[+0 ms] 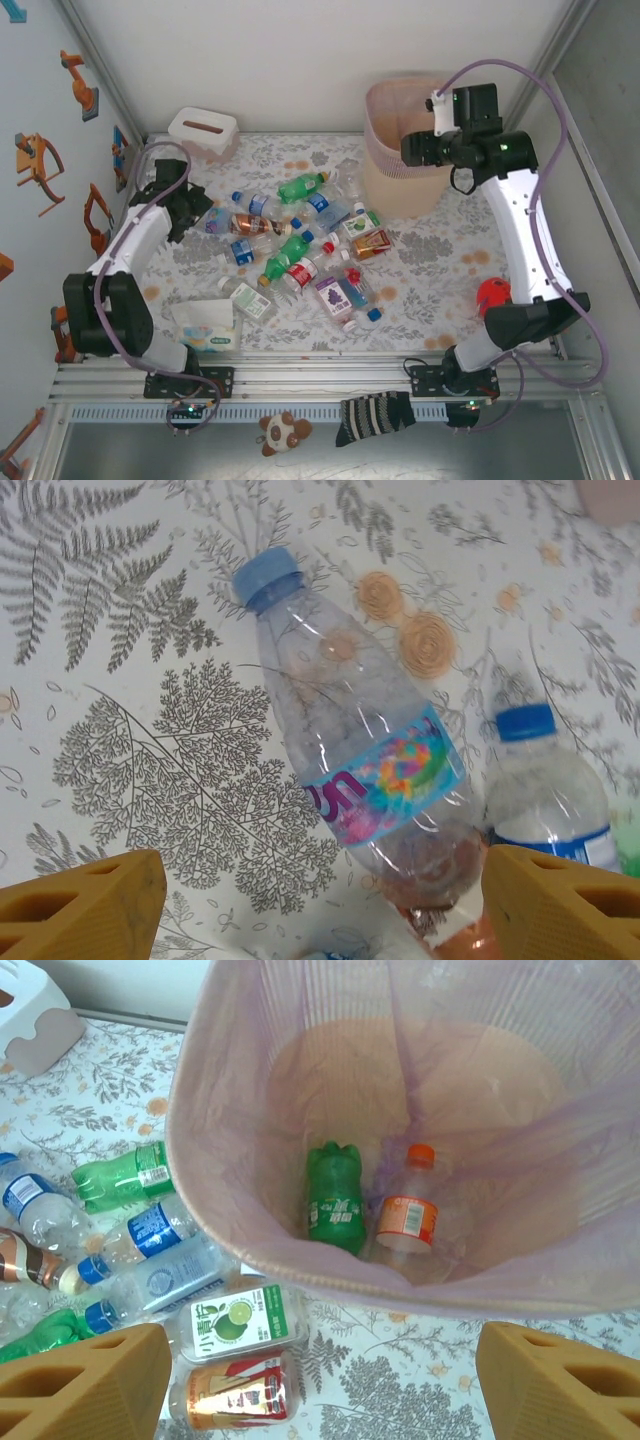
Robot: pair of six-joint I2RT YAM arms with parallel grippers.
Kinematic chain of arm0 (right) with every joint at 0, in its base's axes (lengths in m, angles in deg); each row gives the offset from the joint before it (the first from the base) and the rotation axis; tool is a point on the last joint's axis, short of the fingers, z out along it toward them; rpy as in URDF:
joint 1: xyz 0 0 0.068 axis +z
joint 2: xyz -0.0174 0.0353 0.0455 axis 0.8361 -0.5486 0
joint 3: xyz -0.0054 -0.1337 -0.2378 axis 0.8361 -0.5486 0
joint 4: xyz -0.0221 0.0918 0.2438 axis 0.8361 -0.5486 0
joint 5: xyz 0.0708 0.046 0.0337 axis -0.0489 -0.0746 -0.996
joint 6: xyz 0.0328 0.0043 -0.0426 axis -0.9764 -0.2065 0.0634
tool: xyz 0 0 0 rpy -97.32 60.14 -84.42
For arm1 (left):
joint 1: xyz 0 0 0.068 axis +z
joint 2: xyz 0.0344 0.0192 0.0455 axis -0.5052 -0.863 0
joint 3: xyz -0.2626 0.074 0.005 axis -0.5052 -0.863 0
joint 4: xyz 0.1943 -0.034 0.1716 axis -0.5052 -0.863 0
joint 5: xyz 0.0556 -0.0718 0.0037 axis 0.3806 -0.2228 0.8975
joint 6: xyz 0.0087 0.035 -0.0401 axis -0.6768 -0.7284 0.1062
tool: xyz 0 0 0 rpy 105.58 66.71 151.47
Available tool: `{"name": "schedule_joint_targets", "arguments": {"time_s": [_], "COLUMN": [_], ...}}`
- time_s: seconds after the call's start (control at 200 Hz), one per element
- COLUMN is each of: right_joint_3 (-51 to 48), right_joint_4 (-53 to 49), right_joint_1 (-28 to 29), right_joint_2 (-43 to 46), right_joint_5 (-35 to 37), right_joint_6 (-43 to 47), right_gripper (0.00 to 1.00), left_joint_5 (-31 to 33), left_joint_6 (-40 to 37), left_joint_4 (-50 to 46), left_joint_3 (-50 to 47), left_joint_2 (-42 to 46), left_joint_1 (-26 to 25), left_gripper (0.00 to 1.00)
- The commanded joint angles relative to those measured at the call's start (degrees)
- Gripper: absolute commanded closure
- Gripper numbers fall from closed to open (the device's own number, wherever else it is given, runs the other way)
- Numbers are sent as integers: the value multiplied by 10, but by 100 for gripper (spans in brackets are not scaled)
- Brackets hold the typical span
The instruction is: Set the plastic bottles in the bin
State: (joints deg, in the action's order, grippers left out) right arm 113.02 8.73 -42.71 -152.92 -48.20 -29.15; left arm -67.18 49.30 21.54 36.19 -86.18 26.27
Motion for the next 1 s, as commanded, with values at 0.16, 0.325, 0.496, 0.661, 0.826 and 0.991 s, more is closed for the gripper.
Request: {"name": "schedule_joint_targets", "arguments": {"time_s": [0.16,0.325,0.496,0.661,0.826,0.991], "right_joint_3": [-39,-51,-54,-55,-56,-58], "right_joint_4": [24,22,15,11,8,7], "right_joint_1": [4,4,4,4,4,4], "right_joint_2": [33,40,42,43,41,42], "right_joint_5": [0,5,6,13,14,15], "right_joint_6": [-16,-15,-15,-12,-12,-14], "right_gripper": [22,21,22,21,22,22], "left_joint_5": [-99,-140,-147,-156,-148,-148], "left_joint_6": [160,205,236,261,273,278], "left_joint_4": [25,36,33,28,15,15], "left_joint_3": [41,81,111,124,130,128], "left_joint_2": [-99,-164,-207,-236,-250,-254], "left_joint_1": [32,38,41,43,44,49], "left_gripper": [9,3,0,7,10,16]}}
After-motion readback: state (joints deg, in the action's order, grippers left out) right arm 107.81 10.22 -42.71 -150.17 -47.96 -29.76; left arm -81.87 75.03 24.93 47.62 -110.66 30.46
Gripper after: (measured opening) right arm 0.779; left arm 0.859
